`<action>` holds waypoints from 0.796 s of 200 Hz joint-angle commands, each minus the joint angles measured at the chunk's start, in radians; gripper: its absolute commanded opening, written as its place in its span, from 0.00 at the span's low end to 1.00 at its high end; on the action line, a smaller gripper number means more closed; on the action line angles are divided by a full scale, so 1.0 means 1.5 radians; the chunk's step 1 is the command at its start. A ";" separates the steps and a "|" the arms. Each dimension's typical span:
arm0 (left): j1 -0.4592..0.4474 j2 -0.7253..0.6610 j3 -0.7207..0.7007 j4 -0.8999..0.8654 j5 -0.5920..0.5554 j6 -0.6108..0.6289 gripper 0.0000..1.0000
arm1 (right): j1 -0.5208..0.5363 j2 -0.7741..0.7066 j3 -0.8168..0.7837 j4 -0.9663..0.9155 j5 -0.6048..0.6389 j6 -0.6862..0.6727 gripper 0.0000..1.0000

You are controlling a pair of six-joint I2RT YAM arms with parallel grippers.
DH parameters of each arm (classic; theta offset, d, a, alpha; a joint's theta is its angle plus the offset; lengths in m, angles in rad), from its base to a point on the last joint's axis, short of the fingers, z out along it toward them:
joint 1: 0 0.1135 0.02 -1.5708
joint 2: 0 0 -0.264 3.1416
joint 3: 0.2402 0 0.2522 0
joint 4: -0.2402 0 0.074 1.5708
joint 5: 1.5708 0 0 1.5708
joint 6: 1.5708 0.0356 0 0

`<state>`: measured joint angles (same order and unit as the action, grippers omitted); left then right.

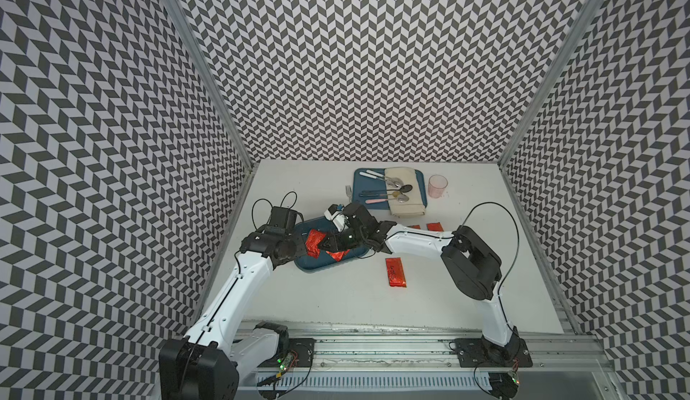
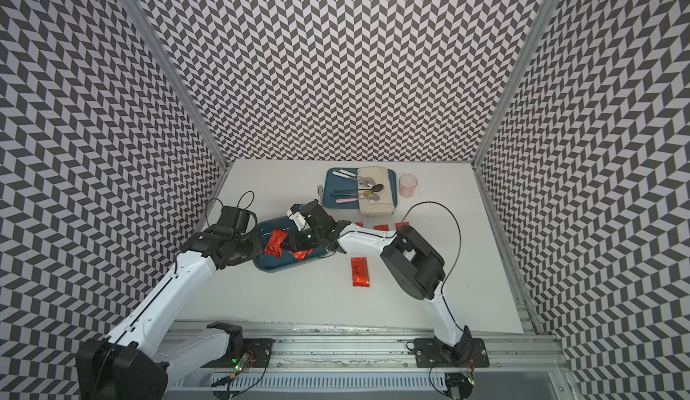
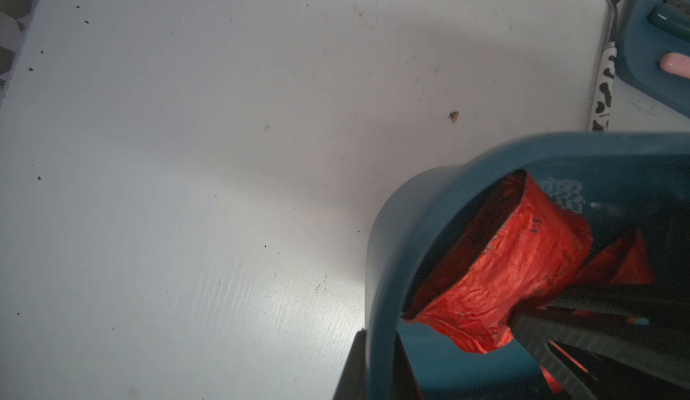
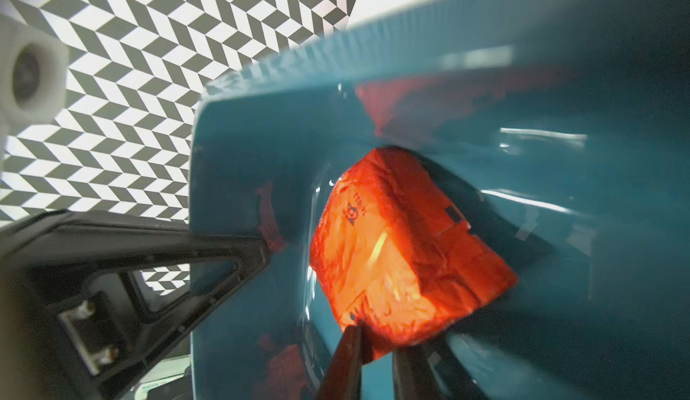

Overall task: Take the tea bags out of the storage box
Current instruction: Pick up the tea bag from the storage box.

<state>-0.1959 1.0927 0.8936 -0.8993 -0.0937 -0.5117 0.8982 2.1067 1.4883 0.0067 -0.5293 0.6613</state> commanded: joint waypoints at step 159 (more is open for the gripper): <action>0.001 -0.006 0.001 0.011 0.004 -0.003 0.00 | -0.185 -0.288 -0.091 -0.173 -0.050 -0.158 0.00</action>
<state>-0.1959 1.0927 0.8936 -0.8986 -0.0925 -0.5133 0.7307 1.7905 1.4330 -0.1322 -0.5781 0.5358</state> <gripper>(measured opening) 0.081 0.040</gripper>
